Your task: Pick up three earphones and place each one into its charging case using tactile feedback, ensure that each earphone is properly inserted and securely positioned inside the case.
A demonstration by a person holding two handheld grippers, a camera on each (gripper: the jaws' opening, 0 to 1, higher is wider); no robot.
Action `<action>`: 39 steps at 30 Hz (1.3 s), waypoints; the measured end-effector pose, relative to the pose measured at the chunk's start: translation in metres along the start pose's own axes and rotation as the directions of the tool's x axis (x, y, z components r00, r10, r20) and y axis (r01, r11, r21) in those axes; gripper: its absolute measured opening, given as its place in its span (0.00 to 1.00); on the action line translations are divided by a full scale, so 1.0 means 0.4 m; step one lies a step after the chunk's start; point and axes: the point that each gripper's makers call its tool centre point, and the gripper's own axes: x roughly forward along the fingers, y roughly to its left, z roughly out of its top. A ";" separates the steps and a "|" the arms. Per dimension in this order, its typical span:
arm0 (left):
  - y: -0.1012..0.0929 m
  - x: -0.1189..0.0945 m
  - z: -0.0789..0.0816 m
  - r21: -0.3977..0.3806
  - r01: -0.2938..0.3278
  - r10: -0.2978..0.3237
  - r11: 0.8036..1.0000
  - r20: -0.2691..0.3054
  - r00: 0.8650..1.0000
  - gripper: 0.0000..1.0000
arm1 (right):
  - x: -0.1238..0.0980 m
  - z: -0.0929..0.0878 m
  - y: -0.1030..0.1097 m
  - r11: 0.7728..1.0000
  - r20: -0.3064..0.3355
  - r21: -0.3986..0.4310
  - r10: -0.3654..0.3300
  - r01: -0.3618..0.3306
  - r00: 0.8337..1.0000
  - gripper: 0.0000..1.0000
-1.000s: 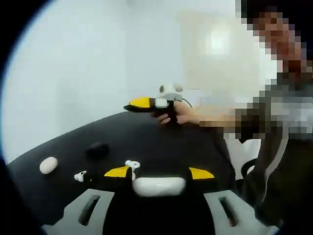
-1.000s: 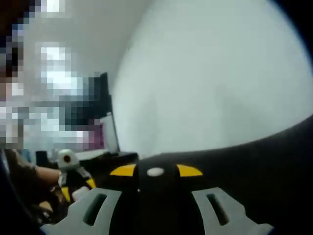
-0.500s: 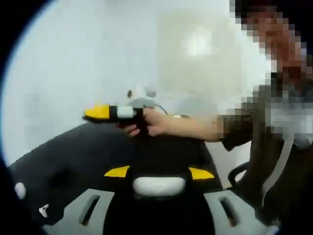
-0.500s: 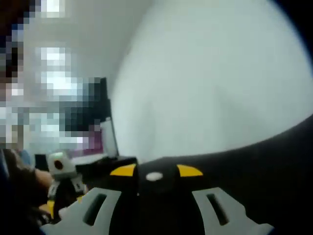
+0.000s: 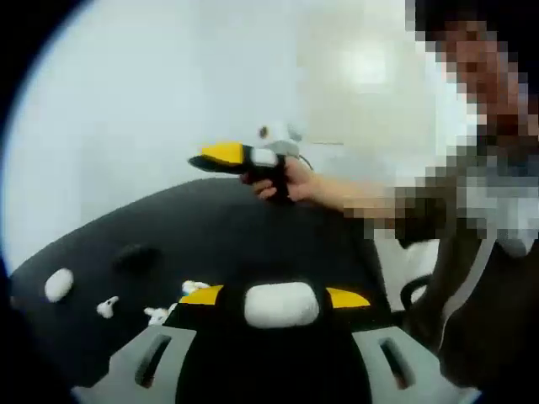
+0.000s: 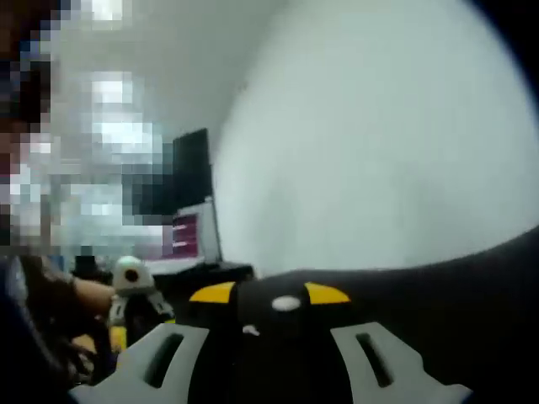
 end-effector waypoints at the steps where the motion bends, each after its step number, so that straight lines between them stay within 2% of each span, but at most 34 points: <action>1: -0.001 -0.013 -0.007 -0.040 -0.029 0.029 0.999 -0.005 1.000 0.39 | 0.004 -0.005 0.016 1.000 -0.017 -0.018 0.025 -0.025 1.000 0.32; 3: -0.028 -0.025 -0.023 -0.027 -0.030 0.030 0.999 0.004 1.000 0.39 | 0.015 -0.031 0.080 0.989 -0.077 -0.037 0.137 -0.140 0.988 0.32; 6: -0.033 -0.025 -0.053 -0.010 -0.060 0.060 0.998 -0.008 0.998 0.39 | 0.028 -0.101 0.172 0.959 -0.179 -0.051 0.267 -0.280 0.947 0.33; 7: -0.028 -0.023 -0.065 -0.008 -0.066 0.066 0.998 -0.013 0.998 0.39 | 0.026 -0.143 0.218 0.929 -0.238 -0.056 0.344 -0.367 0.908 0.34; 9: -0.027 -0.020 -0.072 -0.049 -0.061 0.061 0.997 -0.001 0.998 0.40 | 0.003 -0.212 0.282 0.866 -0.342 -0.037 0.458 -0.499 0.820 0.35; 11: -0.027 -0.016 -0.075 -0.061 -0.062 0.062 0.996 -0.003 0.998 0.40 | -0.024 -0.279 0.324 0.809 -0.441 -0.032 0.515 -0.587 0.735 0.36; 13: -0.027 -0.010 -0.077 -0.038 -0.072 0.071 0.997 -0.015 0.997 0.39 | -0.035 -0.325 0.340 0.782 -0.501 -0.041 0.523 -0.622 0.690 0.37; 14: -0.026 -0.008 -0.078 -0.030 -0.077 0.076 0.997 -0.027 0.997 0.39 | -0.035 -0.343 0.344 0.778 -0.517 -0.035 0.523 -0.628 0.677 0.39; 15: -0.026 -0.005 -0.077 -0.026 -0.079 0.078 0.997 -0.035 0.996 0.37 | -0.025 -0.350 0.348 0.781 -0.514 -0.037 0.521 -0.624 0.682 0.40; 16: -0.027 -0.005 -0.076 -0.017 -0.077 0.076 0.997 -0.039 0.996 0.35 | -0.030 -0.363 0.345 0.783 -0.534 -0.024 0.515 -0.621 0.670 0.40; 17: -0.029 -0.004 -0.075 -0.008 -0.075 0.074 0.997 -0.040 0.996 0.33 | -0.028 -0.352 0.341 0.797 -0.518 0.008 0.520 -0.604 0.679 0.40; 19: -0.030 -0.001 -0.081 0.001 -0.072 0.072 0.997 -0.055 0.996 0.28 | -0.029 -0.351 0.335 0.801 -0.517 0.003 0.513 -0.598 0.685 0.40; 20: -0.028 0.000 -0.087 0.014 -0.077 0.078 0.997 -0.069 0.995 0.27 | -0.032 -0.352 0.338 0.799 -0.518 0.004 0.515 -0.601 0.683 0.38; 24: -0.025 0.002 -0.089 0.041 -0.085 0.088 0.996 -0.073 0.993 0.32 | -0.035 -0.349 0.339 0.789 -0.515 -0.028 0.514 -0.613 0.686 0.39; 27: -0.036 0.012 -0.086 0.034 -0.079 0.081 0.996 -0.064 0.995 0.35 | -0.019 -0.352 0.337 0.797 -0.506 -0.034 0.506 -0.603 0.699 0.46; 30: -0.028 0.020 -0.097 0.119 -0.109 0.121 0.987 -0.103 0.987 0.32 | -0.021 -0.355 0.342 0.801 -0.515 -0.020 0.505 -0.598 0.693 0.42; 31: -0.021 0.019 -0.091 0.141 -0.128 0.142 0.982 -0.094 0.985 0.29 | -0.025 -0.355 0.343 0.806 -0.525 -0.017 0.496 -0.591 0.691 0.41; 32: -0.008 0.015 -0.080 0.166 -0.161 0.175 0.973 -0.077 0.981 0.26 | -0.024 -0.357 0.332 0.827 -0.544 -0.021 0.462 -0.561 0.701 0.41; 33: -0.005 0.010 -0.081 0.178 -0.165 0.183 0.970 -0.091 0.979 0.23 | -0.021 -0.357 0.327 0.837 -0.551 -0.035 0.441 -0.547 0.709 0.41; 36: 0.005 0.002 -0.083 0.113 -0.165 0.176 0.980 -0.097 0.980 0.21 | -0.021 -0.358 0.332 0.829 -0.557 -0.065 0.432 -0.556 0.709 0.41; 39: 0.005 0.000 -0.093 0.096 -0.170 0.181 0.981 -0.111 0.977 0.22 | -0.017 -0.357 0.335 0.826 -0.563 -0.084 0.422 -0.557 0.711 0.41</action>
